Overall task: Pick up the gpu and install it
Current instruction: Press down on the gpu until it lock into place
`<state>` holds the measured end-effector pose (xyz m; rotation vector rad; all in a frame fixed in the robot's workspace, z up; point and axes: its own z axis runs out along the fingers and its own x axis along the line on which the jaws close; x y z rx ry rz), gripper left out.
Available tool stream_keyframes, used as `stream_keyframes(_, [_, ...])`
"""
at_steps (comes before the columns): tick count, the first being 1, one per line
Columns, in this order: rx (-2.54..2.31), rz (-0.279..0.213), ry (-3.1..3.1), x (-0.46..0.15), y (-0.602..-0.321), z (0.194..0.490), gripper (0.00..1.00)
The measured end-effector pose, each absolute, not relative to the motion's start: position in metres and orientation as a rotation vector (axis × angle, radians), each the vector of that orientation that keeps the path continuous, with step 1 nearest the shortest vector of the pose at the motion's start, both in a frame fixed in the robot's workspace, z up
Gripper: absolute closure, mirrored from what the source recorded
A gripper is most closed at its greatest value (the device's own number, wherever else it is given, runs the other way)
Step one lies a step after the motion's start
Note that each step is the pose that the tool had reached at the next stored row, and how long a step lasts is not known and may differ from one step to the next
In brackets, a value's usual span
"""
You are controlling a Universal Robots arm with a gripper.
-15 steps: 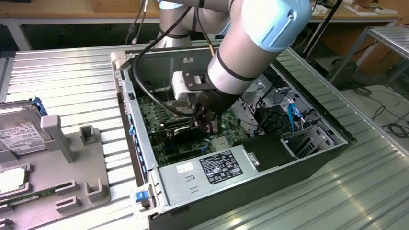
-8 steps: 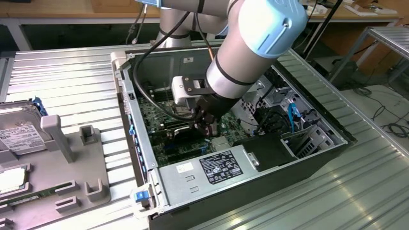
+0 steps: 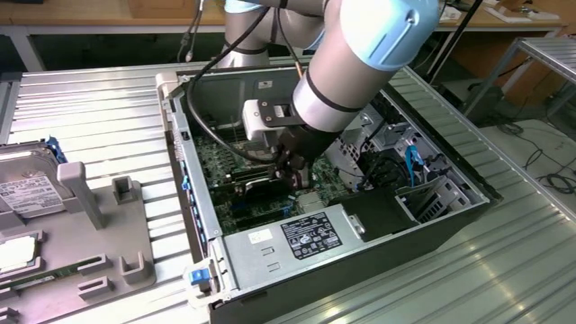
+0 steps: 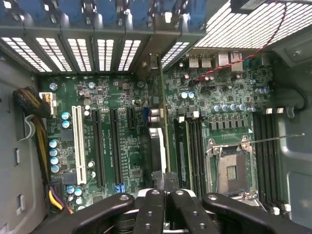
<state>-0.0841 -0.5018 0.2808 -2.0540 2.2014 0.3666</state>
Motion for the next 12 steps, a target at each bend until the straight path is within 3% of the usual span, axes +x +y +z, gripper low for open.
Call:
stream_keyframes(6, [-2.054,0.367,2.201,-0.084,-0.502,0.31,0.89])
stream_keyframes(12, [-2.054,0.368,2.201,-0.084,-0.502,0.312,0.89])
